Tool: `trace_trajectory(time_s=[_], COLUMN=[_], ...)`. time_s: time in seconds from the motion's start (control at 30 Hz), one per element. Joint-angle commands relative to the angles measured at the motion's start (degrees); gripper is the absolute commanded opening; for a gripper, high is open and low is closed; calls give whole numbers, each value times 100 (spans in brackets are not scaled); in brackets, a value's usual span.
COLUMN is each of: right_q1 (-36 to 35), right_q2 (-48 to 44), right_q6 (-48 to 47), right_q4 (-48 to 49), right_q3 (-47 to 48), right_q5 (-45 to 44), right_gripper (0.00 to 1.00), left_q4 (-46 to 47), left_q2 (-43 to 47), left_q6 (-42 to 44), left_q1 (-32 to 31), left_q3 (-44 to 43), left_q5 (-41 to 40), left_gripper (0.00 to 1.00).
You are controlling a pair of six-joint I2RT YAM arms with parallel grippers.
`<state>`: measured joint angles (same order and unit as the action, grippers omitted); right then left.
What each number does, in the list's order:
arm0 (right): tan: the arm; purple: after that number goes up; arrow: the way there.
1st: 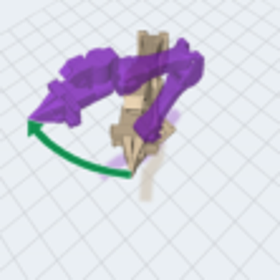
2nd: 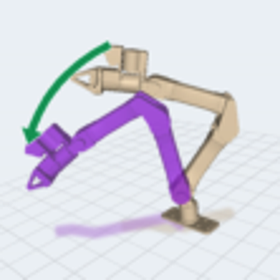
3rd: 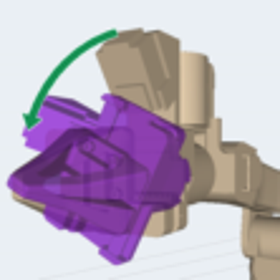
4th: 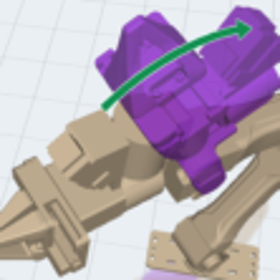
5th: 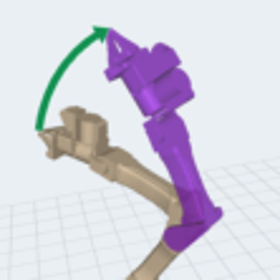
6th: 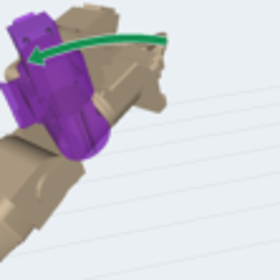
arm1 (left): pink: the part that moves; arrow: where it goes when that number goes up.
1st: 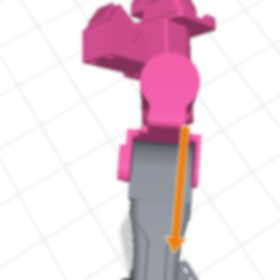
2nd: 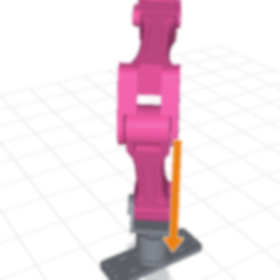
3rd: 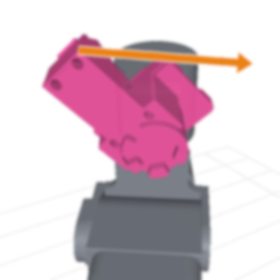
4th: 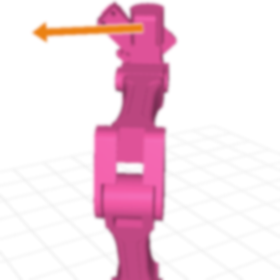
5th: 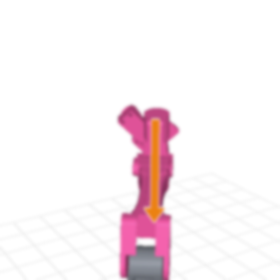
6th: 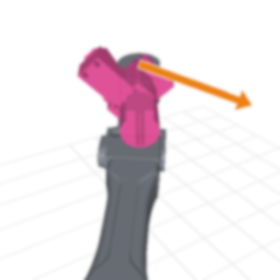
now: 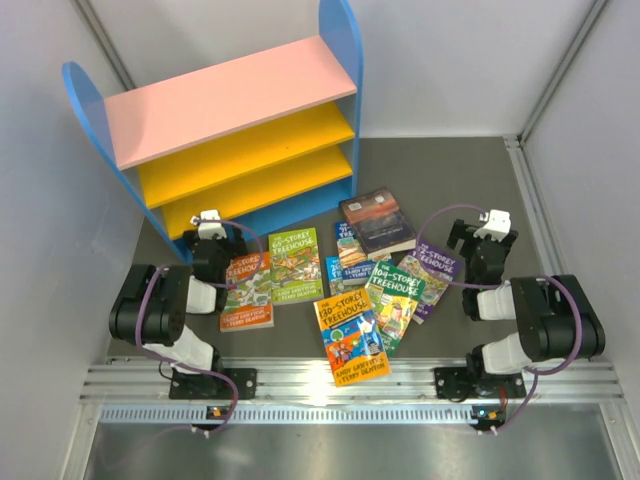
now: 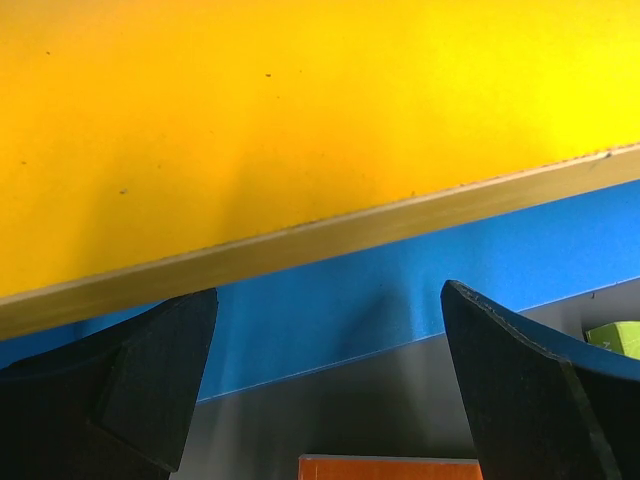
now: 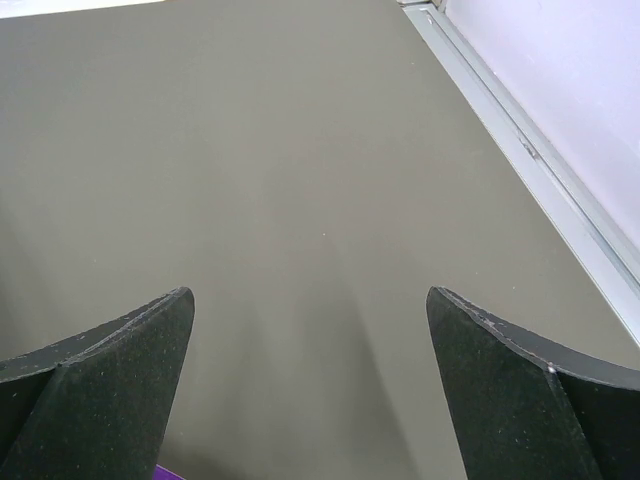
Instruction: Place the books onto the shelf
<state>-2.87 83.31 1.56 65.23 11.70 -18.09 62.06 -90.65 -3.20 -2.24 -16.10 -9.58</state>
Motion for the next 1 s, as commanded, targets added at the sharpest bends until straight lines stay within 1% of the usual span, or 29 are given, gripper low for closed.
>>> trace_trajectory(time_s=[0.0,0.23,0.3,0.37,0.4,0.43,0.47,0.5,0.53,0.57,0.6,0.63,0.7,0.73,0.77,0.8,0.83,0.93,0.97], right_q1=[-20,-20,-20,-20,-29,-20,-29,-20,-20,-29,-20,-20,-20,-20,-20,-20,-29,-29,-20], right_q2=[-34,-34,-34,-34,-34,-43,-34,-34,-43,-34,-34,-34,-34,-34,-34,-34,-34,-43,-34], right_q6=[55,55,55,55,55,55,46,55,46,55,55,55,55,55,55,55,55,55,55], right_q4=[420,420,420,420,420,420,420,420,420,420,420,420,420,420,420,420,411,411,411], right_q3=[139,130,130,139,130,130,139,130,130,130,130,139,130,130,130,130,130,130,130], right_q5=[60,68,60,68,60,60,60,60,60,60,68,60,60,60,51,60,51,51,60], right_gripper=[100,100,100,100,100,100,100,100,100,100,100,100,100,100,100,100,100,100,100], left_q4=[254,236,165,262,97,-348,-988,-2526,-3124,-3600,-4014,-4601,-5359,-6015,-6265,-6598,-7159,-7935,-8329], left_q2=[4,-14,-5,47,178,397,869,1056,1285,1400,1532,1898,2348,2811,3051,3271,3673,4316,4441], left_q6=[118,118,74,118,153,249,572,714,611,454,339,59,-415,-801,-970,-1076,-1164,-1498,-1595], left_q1=[31,31,118,92,-117,-232,-329,-504,-575,-619,-628,-637,-646,-646,-646,-646,-646,-646,-646], left_q3=[-157,-157,-218,-166,-166,-192,-540,-822,-1321,-1491,-1588,-1694,-1809,-1896,-1941,-1993,-2081,-2231,-2240], left_q5=[370,387,553,328,30,-165,-488,-735,-1077,-1681,-1696,-1670,-1635,-1556,-1468,-1093,-898,-204,-54], left_gripper=[99,99,99,99,99,99,99,99,99,99,99,99,99,99,99,99,99,99,99])
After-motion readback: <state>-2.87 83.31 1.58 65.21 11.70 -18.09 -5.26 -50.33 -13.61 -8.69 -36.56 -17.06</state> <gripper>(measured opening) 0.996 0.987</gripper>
